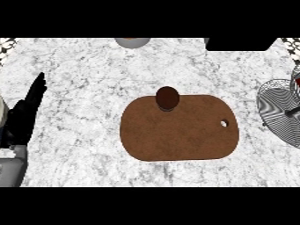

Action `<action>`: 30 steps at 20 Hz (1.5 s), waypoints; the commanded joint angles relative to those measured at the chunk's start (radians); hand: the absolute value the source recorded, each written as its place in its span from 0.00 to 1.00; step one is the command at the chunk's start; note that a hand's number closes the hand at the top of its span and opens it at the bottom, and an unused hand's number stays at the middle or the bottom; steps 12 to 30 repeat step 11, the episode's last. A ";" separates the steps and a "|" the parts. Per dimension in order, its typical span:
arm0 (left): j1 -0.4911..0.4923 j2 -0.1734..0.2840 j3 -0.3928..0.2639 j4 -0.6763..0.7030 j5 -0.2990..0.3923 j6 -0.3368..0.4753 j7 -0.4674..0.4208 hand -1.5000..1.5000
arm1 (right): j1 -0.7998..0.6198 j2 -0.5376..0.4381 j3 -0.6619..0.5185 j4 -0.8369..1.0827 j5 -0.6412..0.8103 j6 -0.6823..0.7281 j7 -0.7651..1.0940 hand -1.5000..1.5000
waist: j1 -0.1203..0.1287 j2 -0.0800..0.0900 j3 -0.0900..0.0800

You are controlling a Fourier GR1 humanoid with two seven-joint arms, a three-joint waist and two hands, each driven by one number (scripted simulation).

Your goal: Pick the can from the cutting board and place it in the tiered basket

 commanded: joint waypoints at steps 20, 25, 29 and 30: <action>-0.003 -0.024 -0.003 -0.019 -0.009 -0.003 -0.007 0.50 | 0.127 -0.255 -0.126 0.487 -0.029 0.267 -0.378 0.00 | 0.007 0.009 0.009; -0.003 -0.024 -0.003 -0.019 -0.009 -0.003 -0.007 0.50 | 0.127 -0.255 -0.126 0.487 -0.029 0.267 -0.378 0.00 | 0.007 0.009 0.009; -0.003 -0.024 -0.003 -0.019 -0.009 -0.003 -0.007 0.50 | 0.127 -0.255 -0.126 0.487 -0.029 0.267 -0.378 0.00 | 0.007 0.009 0.009; -0.003 -0.024 -0.003 -0.019 -0.009 -0.003 -0.007 0.50 | 0.127 -0.255 -0.126 0.487 -0.029 0.267 -0.378 0.00 | 0.007 0.009 0.009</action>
